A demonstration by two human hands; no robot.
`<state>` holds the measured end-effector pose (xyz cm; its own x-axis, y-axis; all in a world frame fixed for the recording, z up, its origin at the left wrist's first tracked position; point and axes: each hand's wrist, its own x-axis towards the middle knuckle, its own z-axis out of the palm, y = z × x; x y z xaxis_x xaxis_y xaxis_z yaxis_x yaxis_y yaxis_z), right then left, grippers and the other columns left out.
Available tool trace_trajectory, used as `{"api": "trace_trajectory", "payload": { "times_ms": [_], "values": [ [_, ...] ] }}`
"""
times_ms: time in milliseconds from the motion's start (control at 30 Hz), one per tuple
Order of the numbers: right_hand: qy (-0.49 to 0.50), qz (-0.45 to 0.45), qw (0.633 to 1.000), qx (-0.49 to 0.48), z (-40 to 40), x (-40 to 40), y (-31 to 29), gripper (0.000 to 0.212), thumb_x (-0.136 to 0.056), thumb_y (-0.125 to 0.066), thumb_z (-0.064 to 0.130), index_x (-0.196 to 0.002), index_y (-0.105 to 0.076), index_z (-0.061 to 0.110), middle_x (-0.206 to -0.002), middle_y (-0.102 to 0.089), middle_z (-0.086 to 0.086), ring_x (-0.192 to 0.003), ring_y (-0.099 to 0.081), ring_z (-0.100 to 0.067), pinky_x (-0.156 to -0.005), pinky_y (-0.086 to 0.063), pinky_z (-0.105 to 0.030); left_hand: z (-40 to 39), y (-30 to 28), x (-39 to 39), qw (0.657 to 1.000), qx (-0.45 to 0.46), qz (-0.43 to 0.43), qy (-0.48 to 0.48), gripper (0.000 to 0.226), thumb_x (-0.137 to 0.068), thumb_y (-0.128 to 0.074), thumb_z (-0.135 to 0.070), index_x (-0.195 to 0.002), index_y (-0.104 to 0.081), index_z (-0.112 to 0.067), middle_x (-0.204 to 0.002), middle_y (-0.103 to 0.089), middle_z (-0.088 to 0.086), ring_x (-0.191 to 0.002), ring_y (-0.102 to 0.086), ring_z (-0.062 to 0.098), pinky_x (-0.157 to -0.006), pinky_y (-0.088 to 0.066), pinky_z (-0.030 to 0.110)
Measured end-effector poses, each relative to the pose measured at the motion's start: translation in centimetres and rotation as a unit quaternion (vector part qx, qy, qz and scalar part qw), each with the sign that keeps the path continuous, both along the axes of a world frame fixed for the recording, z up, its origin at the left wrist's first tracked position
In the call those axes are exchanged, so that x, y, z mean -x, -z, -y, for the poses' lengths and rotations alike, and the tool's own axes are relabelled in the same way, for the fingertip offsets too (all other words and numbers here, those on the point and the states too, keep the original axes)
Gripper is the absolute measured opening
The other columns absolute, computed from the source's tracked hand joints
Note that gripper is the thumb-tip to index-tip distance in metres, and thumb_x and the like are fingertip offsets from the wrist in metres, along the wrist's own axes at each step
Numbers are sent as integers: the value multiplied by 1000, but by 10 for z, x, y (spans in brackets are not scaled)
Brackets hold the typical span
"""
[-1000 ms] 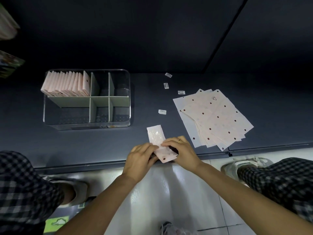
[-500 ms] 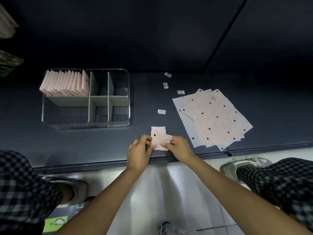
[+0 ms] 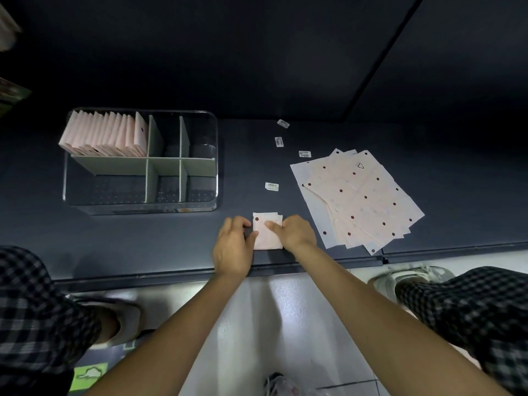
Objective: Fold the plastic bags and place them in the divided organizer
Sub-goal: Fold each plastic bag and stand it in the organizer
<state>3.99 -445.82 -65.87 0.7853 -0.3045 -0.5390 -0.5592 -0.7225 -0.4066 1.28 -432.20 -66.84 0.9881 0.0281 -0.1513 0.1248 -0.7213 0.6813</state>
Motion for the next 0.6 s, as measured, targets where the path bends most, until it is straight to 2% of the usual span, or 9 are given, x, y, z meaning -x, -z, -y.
{"api": "trace_trajectory", "payload": {
  "times_ms": [67, 133, 200, 233, 300, 367, 467, 533, 600],
  "values": [
    [3, -9, 1000, 17, -2, -4, 0, 46, -88, -52, 55, -75, -53, 11, -102, -66, -11, -98, -61, -31, -66, -38, -29, -2, 3, 3, 990, -40, 93, 96, 20, -89, -62, -14, -108, -62, -8, -111, -57, 9, -101, -53, 29, -79, -46, 38],
    [3, -16, 1000, 26, -2, -8, 0, 45, -88, -52, 56, -91, -60, 12, -106, -66, -10, -100, -61, -30, -68, -39, -28, -1, 6, 7, 966, -83, 130, 206, 29, -92, -55, -12, -120, -60, -6, -131, -54, 11, -118, -50, 33, -98, -41, 41],
    [4, -19, 999, 36, -2, -10, 1, 42, -87, -53, 55, -93, -61, 15, -106, -66, -9, -99, -61, -29, -67, -39, -28, 0, 12, 10, 943, -138, 113, 282, 45, -100, -41, -22, -142, -38, -7, -153, -30, 8, -141, -27, 25, -118, -10, 36],
    [1, -19, 999, 46, -3, -11, 1, 42, -87, -53, 56, -94, -61, 16, -107, -66, -8, -99, -61, -29, -68, -39, -28, -1, 16, 11, 930, -176, 106, 304, 53, -102, -32, -29, -148, -20, -7, -158, -12, 6, -146, -12, 22, -117, 7, 33],
    [-11, -20, 997, 70, -3, -13, 2, 46, -86, -53, 58, -101, -62, 15, -108, -66, -8, -102, -61, -29, -69, -40, -29, -5, 22, 13, 904, -256, 92, 331, 66, -102, -19, -44, -148, 8, -6, -153, 16, 3, -146, 9, 18, -110, 20, 31],
    [-26, -25, 996, 87, -3, -14, 2, 50, -86, -52, 59, -105, -62, 14, -109, -65, -7, -103, -61, -29, -69, -40, -29, -8, 25, 14, 888, -295, 81, 343, 72, -99, -15, -53, -142, 21, -7, -153, 21, 3, -144, 16, 17, -111, 20, 32],
    [-2, -12, 998, 63, -4, -13, 0, 52, -91, -43, 58, -98, -64, 11, -103, -67, -10, -96, -62, -29, -67, -41, -29, -9, 27, 14, 884, -305, 71, 348, 74, -97, -14, -57, -139, 26, -9, -156, 18, 8, -144, 19, 19, -112, 20, 33],
    [23, 75, 994, 77, -3, -2, -3, 50, -96, -38, 50, -92, -63, 8, -96, -68, -11, -91, -62, -30, -68, -43, -32, -9, 27, 14, 884, -304, 70, 347, 75, -97, -14, -57, -139, 26, -9, -156, 19, 9, -143, 20, 19, -112, 21, 33],
    [-15, 240, 963, 120, -1, 20, -4, 34, -99, -39, 35, -98, -61, 9, -100, -66, -9, -95, -59, -28, -80, -44, -36, -8, 27, 15, 888, -297, 66, 346, 76, -96, -15, -57, -140, 25, -9, -155, 20, 9, -142, 22, 20, -111, 23, 34]
  ]
}}
